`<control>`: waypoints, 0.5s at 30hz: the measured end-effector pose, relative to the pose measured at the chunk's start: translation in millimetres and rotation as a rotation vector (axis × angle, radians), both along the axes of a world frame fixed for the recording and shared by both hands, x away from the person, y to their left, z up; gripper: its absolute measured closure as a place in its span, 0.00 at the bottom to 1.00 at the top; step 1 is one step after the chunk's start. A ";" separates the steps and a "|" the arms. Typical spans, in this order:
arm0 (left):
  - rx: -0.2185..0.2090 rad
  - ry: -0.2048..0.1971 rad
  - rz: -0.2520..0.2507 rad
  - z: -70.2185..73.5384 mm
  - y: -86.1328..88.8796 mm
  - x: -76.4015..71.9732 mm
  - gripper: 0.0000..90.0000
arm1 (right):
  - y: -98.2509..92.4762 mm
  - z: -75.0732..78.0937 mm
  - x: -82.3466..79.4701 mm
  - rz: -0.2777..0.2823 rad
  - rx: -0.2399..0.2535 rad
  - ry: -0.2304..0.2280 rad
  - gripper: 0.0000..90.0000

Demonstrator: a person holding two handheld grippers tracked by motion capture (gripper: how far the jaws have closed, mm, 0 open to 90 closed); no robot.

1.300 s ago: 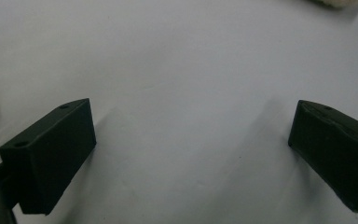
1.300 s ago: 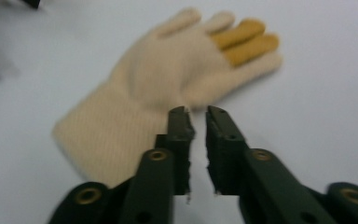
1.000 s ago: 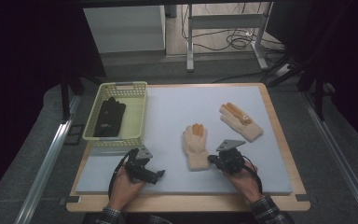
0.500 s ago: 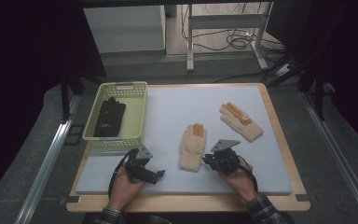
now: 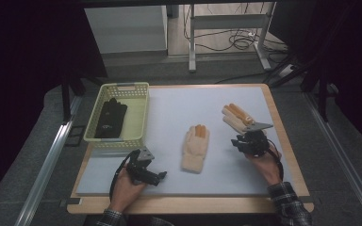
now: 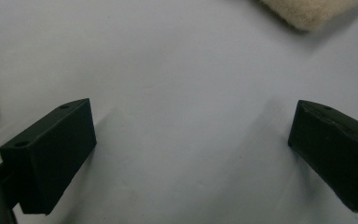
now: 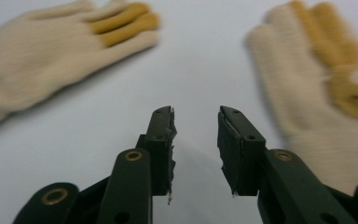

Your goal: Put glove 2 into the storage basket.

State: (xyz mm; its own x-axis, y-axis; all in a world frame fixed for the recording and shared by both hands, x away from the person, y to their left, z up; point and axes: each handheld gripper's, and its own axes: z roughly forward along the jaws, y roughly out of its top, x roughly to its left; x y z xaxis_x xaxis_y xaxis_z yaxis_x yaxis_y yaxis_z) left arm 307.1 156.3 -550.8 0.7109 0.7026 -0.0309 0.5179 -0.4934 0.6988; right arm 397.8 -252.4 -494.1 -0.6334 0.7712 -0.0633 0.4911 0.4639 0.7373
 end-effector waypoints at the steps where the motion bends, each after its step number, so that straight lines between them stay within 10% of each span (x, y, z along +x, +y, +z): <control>1: 0.000 0.000 0.000 0.0 0.0 0.0 0.01 | -4.4 1.8 4.7 -0.012 -0.003 -0.008 0.69; 15: 0.004 0.001 -0.002 0.2 0.4 0.2 0.01 | -33.1 6.8 62.5 -0.134 -0.037 -0.043 0.51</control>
